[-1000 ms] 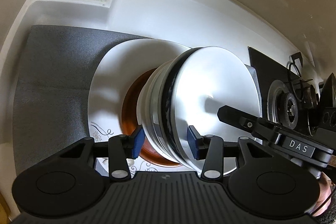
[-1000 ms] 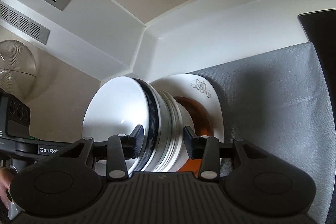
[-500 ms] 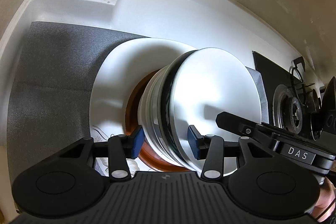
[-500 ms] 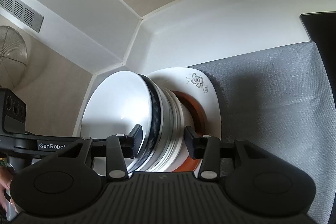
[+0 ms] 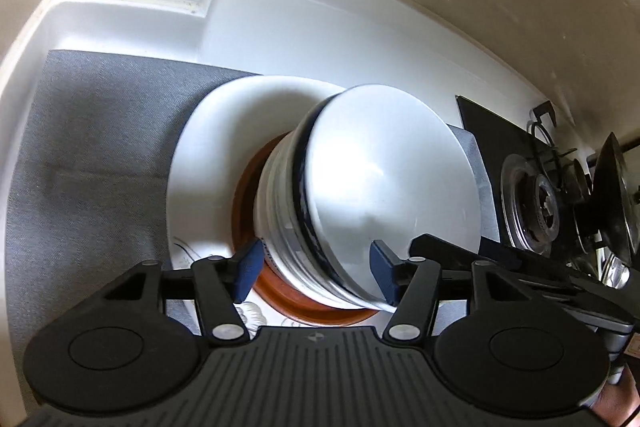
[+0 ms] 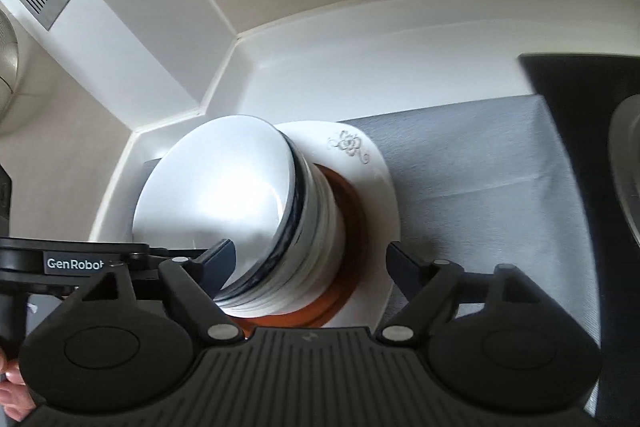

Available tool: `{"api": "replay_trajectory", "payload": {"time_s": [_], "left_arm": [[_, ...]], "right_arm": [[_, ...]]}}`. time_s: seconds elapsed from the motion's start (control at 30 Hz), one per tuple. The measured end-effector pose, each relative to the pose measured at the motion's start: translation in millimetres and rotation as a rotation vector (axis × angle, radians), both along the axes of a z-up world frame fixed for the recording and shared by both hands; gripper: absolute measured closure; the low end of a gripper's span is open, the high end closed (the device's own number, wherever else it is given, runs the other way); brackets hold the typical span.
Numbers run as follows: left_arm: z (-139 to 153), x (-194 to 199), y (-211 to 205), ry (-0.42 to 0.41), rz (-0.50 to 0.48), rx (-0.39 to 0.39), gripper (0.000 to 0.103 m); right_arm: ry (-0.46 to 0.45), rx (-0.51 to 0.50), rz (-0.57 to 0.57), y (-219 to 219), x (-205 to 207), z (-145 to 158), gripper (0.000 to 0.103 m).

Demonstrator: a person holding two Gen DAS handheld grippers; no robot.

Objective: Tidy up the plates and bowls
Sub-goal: 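Pull both grippers up and back from the stacked dishes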

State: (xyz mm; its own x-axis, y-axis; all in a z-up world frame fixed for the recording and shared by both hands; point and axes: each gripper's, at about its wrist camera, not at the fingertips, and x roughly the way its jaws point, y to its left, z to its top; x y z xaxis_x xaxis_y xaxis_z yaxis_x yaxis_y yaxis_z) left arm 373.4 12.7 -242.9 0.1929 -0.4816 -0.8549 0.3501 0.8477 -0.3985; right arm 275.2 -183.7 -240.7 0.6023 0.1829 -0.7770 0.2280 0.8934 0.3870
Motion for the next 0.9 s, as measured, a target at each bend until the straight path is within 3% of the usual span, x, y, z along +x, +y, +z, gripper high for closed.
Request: {"api": "replay_trajectory", "payload": {"time_s": [0.13, 0.3, 0.37, 0.6, 0.8, 0.9], "left_arm": [[12.7, -10.6, 10.6, -0.045, 0.045, 0.021, 0.031], [47.9, -42.8, 18.3, -0.182, 0.082, 0.094, 0.021], [61.9, -58.9, 21.6, -0.21, 0.083, 0.095, 0.011], [111.3, -129.9, 27.8, -0.286, 0.164, 0.133, 0.009], [155.9, -195.0, 17.6, -0.356, 0.172, 0.189, 0.008], [179.7, -225.8, 11.2, -0.383, 0.187, 0.231, 0.002]], "right_arm": [[-0.021, -0.066, -0.044, 10.8, -12.0, 9.9, 0.013], [-0.048, -0.072, -0.077, 19.1, -32.8, 24.8, 0.012], [-0.023, -0.087, -0.059, 25.7, -40.0, 29.8, 0.011], [-0.06, -0.169, 0.036, 58.8, -84.3, 73.4, 0.011], [-0.068, -0.237, 0.033, 72.0, -137.8, 122.7, 0.009], [-0.094, -0.257, 0.047, 71.4, -164.9, 143.7, 0.008]]}}
